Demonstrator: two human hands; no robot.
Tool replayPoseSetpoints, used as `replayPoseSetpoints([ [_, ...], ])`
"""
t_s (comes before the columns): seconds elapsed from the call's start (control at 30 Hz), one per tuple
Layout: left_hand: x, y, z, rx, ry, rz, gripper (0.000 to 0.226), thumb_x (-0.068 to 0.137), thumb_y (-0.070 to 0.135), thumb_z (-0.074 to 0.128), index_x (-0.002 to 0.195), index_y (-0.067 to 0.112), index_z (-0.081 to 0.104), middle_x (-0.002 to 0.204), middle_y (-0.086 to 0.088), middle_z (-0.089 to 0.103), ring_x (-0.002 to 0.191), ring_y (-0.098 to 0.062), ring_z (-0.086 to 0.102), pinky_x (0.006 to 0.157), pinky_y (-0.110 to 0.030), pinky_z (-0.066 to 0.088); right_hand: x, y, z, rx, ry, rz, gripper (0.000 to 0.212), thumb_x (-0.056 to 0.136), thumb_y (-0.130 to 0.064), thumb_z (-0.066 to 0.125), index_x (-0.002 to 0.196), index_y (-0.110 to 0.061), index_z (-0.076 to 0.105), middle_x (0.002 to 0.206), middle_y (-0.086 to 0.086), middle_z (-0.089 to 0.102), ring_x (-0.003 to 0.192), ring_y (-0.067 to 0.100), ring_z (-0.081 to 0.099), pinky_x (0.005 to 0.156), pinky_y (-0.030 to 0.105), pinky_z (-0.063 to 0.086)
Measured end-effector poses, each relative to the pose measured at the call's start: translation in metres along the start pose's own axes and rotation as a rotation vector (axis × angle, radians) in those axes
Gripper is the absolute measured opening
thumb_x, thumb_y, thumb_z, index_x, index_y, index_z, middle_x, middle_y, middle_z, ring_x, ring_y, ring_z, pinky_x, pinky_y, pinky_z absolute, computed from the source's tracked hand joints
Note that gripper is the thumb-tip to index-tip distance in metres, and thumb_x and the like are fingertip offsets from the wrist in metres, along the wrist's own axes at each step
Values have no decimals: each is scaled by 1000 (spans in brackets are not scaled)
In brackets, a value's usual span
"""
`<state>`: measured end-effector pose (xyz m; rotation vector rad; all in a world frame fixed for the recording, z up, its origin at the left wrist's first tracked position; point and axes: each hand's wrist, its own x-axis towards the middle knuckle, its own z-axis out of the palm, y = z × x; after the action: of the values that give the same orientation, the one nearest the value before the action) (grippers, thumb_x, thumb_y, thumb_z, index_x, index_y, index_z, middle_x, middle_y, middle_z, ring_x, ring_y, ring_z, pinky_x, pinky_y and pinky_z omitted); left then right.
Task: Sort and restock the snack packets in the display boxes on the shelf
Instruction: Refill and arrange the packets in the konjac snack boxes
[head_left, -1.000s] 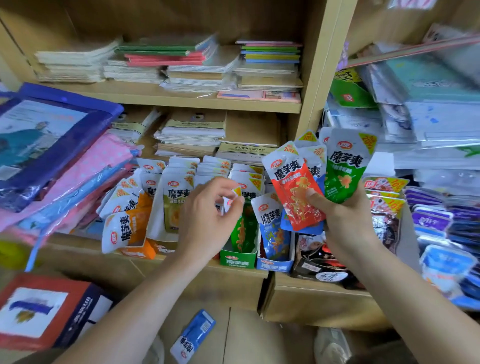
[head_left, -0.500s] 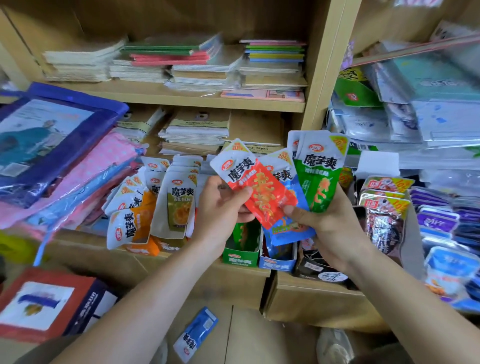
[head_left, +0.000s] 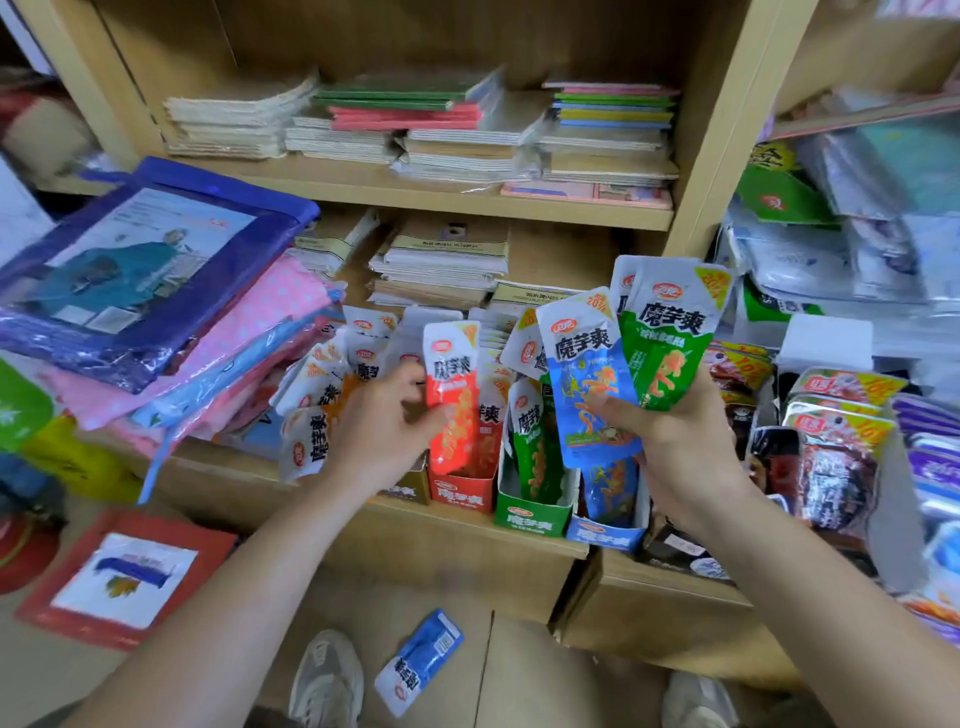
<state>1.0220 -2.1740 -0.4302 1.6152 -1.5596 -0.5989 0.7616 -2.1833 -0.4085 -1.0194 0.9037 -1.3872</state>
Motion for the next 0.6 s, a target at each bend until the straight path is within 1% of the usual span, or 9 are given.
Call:
replayPoseSetpoints([
  [0.1, 0, 5, 3, 195, 122, 32, 50, 89, 32, 75, 135, 20, 60, 115, 12, 70, 90, -9, 69, 87, -35, 56, -1, 0, 3, -21, -9, -4, 67, 71, 2, 79, 132, -1, 51, 119, 16, 72, 104, 37, 72, 80, 53, 60],
  [0.17, -2, 12, 2, 154, 251, 77, 45, 89, 26, 74, 132, 18, 63, 118, 12, 68, 88, -5, 67, 80, -21, 53, -2, 0, 4, -26, -11, -6, 65, 72, 2, 79, 132, -2, 53, 119, 16, 72, 104, 37, 72, 78, 53, 60],
  [0.23, -6, 20, 5, 62, 245, 108, 32, 89, 20, 74, 120, 18, 71, 107, 15, 71, 84, 1, 65, 73, -6, 46, -2, 0, 3, -18, -10, -2, 60, 76, 6, 76, 131, -2, 54, 118, 18, 72, 103, 38, 72, 75, 51, 61],
  [0.3, -11, 28, 14, -71, 161, 87, 23, 90, 20, 73, 113, 18, 74, 97, 15, 73, 87, 3, 66, 75, -8, 50, -2, 0, 2, 6, -3, 0, 57, 78, 9, 73, 131, -1, 55, 119, 19, 72, 104, 39, 71, 77, 53, 61],
  [0.37, -16, 40, 22, -243, 86, 6, 22, 92, 21, 73, 113, 17, 74, 98, 9, 76, 90, -1, 69, 77, -18, 56, -2, -1, -1, 35, -12, 8, 54, 80, 9, 71, 131, 0, 56, 121, 20, 71, 106, 41, 70, 82, 58, 59],
  [0.43, -19, 54, 30, -536, -18, -147, 36, 89, 24, 75, 122, 13, 68, 97, 3, 77, 91, -8, 73, 74, -24, 59, -4, -2, -3, 52, -41, 19, 50, 83, 10, 68, 131, 0, 58, 122, 22, 70, 108, 43, 69, 84, 61, 58],
  [0.5, -20, 65, 37, -754, -103, -231, 60, 79, 34, 79, 132, 16, 57, 101, 3, 77, 97, -11, 73, 79, -28, 60, -7, 0, -3, 38, -79, 25, 48, 83, 8, 68, 130, 1, 58, 122, 24, 69, 108, 44, 68, 83, 63, 57],
  [0.57, -21, 71, 45, -811, -113, -237, 74, 71, 35, 82, 136, 21, 50, 108, 1, 76, 101, -11, 73, 85, -34, 61, -11, 3, -3, 15, -106, 25, 49, 81, 7, 70, 128, 2, 59, 119, 25, 70, 103, 42, 71, 79, 57, 58],
  [0.6, -20, 73, 48, -798, -92, -219, 70, 73, 29, 84, 133, 22, 51, 109, 0, 76, 99, -12, 73, 86, -35, 61, -13, 5, -2, -6, -116, 19, 50, 79, 8, 72, 127, 1, 59, 117, 24, 71, 101, 40, 71, 78, 54, 58],
])
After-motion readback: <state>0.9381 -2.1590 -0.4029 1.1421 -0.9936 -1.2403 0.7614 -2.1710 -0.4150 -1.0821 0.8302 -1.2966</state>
